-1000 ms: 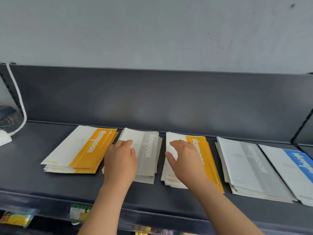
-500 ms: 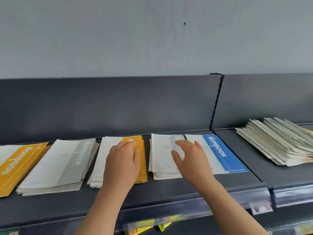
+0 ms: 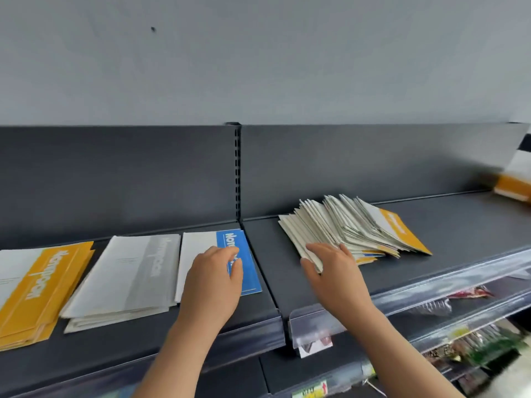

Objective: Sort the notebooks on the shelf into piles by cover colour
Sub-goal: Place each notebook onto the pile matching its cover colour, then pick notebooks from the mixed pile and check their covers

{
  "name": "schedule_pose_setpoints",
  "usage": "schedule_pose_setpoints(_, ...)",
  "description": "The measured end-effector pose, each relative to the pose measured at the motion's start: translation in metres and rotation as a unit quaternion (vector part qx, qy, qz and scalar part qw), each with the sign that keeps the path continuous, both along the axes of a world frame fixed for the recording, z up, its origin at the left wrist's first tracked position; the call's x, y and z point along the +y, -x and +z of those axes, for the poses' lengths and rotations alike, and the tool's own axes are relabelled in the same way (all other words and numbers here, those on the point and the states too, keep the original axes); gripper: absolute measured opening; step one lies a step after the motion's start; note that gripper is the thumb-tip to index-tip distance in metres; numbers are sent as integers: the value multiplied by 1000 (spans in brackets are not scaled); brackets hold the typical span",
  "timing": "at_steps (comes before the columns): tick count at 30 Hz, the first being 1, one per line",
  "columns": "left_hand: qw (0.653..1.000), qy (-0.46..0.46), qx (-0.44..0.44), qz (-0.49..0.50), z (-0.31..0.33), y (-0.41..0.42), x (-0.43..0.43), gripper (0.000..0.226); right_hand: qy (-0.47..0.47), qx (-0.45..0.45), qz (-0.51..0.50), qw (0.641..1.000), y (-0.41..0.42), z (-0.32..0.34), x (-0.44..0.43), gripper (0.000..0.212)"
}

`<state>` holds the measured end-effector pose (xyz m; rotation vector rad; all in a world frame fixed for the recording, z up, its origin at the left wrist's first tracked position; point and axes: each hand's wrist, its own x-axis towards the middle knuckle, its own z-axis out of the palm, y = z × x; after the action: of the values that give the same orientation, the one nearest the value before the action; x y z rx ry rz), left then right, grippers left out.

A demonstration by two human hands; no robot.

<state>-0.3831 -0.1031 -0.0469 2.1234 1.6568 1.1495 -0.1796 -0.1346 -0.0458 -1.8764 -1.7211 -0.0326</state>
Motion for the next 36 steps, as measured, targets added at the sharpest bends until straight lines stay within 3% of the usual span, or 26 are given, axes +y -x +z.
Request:
schedule_pose_setpoints(13,993,1,-15,-121,15,-118,58,23,-7,33,-114,993,-121,-3,23,34)
schedule_pose_setpoints(22,979,30,-16,-199,24,-198,78,17,45,77,-165,982,-201,-4,36,36)
schedule_pose_setpoints(28,978,63,-30,-196,28,-261,96,17,107,89,-135,981,-258,-16,61,35)
schedule_pose_setpoints(31,983,106,-5,-153,24,-289,108,30,121,87,-63,987,-272,-23,71,29)
schedule_pose_setpoints(36,985,147,67,-64,27,-308,117,46,62,104,93,988,-280,-28,72,35)
